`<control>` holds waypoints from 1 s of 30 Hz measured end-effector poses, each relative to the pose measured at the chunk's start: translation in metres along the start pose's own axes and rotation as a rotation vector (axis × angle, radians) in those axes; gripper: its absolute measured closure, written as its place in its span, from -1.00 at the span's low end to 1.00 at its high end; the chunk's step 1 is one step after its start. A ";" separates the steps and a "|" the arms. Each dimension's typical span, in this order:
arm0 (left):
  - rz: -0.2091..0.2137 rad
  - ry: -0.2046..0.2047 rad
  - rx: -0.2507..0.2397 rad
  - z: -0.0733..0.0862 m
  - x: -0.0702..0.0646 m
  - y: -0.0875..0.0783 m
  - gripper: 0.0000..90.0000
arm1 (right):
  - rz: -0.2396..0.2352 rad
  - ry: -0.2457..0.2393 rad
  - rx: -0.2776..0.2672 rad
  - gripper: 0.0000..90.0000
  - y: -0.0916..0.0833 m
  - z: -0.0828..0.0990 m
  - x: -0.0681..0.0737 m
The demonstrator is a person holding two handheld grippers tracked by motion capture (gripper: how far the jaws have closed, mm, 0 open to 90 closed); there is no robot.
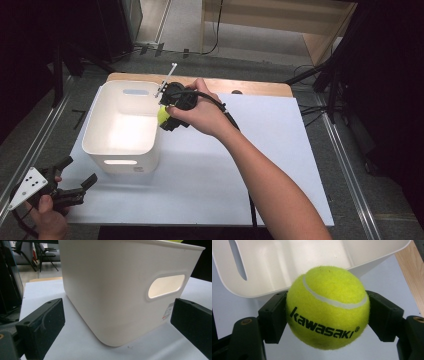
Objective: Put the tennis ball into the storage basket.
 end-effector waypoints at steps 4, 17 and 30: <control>-0.001 0.000 0.001 0.000 0.000 0.000 -1.00 | -0.002 -0.012 -0.002 -0.48 0.000 -0.004 0.002; 0.001 -0.002 0.001 0.000 0.000 0.001 -1.00 | -0.010 -0.035 -0.012 -0.48 0.000 -0.020 0.009; 0.002 -0.004 0.001 0.000 0.000 0.000 -1.00 | -0.022 -0.056 -0.012 -0.48 0.007 -0.034 0.018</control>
Point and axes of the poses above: each handheld gripper's, and its own axes: y roughly forward along the jaws, z roughly out of its underside, x roughly to its left, the point moved 3 cm from there along y, roughly forward along the jaws, and after that the axes turned 5 degrees about y, right-handed, at the moved point
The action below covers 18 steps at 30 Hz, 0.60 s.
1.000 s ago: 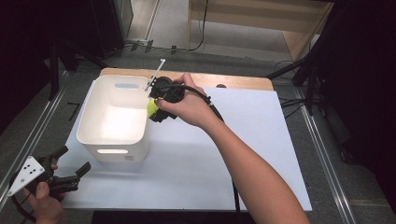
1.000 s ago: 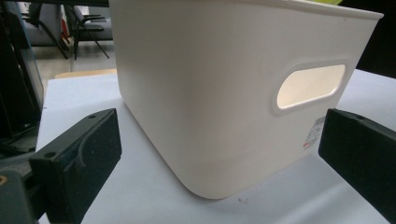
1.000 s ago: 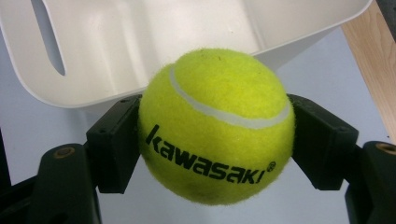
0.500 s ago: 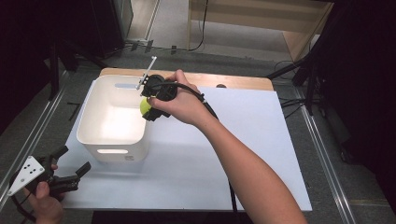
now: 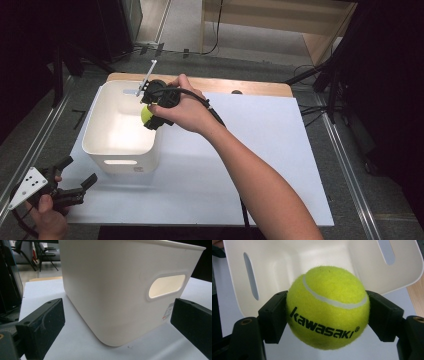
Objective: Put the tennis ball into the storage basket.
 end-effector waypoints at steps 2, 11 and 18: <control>-0.001 -0.001 0.000 0.000 0.000 0.000 -1.00 | -0.001 -0.007 -0.002 -0.48 0.001 -0.002 0.001; 0.001 0.000 -0.001 0.000 0.000 0.000 -1.00 | -0.005 -0.022 -0.004 -0.48 0.003 -0.011 0.005; 0.001 -0.001 -0.003 0.000 0.000 0.000 -1.00 | -0.012 -0.023 -0.008 -0.48 0.005 -0.017 0.008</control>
Point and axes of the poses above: each handheld gripper's, and its own axes: y roughly forward along the jaws, z roughly out of its underside, x roughly to its left, the point moved 3 cm from there along y, roughly forward along the jaws, and after that the axes turned 5 degrees about y, right-handed, at the moved point
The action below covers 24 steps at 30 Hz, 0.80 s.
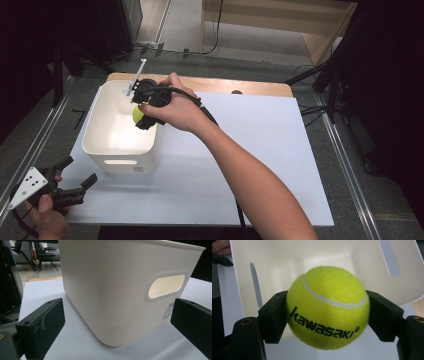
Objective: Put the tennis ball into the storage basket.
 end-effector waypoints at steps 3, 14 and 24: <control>0.000 0.002 0.001 0.000 0.000 0.000 -1.00 | -0.003 -0.003 -0.001 -0.48 0.001 -0.002 0.001; 0.002 0.003 0.000 0.000 0.000 0.000 -1.00 | -0.009 -0.015 0.011 -0.48 0.009 -0.007 0.005; 0.002 0.002 0.000 0.000 0.000 0.000 -1.00 | -0.011 -0.018 0.024 -0.48 0.019 -0.007 0.005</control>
Point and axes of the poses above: each handheld gripper's, and its own axes: y roughly forward along the jaws, z roughly out of its underside, x roughly to its left, the point moved 3 cm from there along y, roughly forward along the jaws, and after that the axes turned 5 degrees about y, right-handed, at the moved point
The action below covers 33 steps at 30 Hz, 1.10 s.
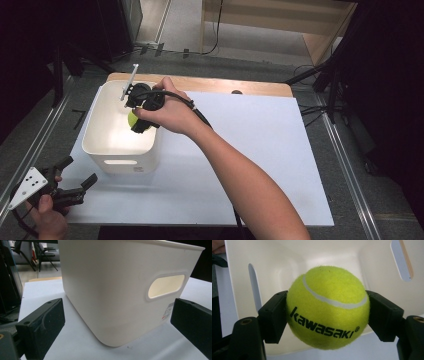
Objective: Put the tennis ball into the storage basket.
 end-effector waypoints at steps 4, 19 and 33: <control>0.000 -0.001 -0.001 0.000 0.000 0.000 -1.00 | 0.002 -0.010 0.005 -0.48 0.004 0.000 0.000; 0.000 0.000 -0.001 0.000 0.000 0.000 -1.00 | -0.006 -0.005 0.039 -0.48 0.023 0.004 0.001; 0.000 0.001 -0.001 0.000 0.000 0.000 -1.00 | -0.018 -0.007 0.094 -0.48 0.039 0.008 0.003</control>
Point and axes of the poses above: each handheld gripper's, and its own axes: y roughly forward along the jaws, z roughly out of its underside, x roughly to its left, the point moved 3 cm from there along y, roughly forward along the jaws, and after that the axes turned 5 degrees about y, right-handed, at the moved point
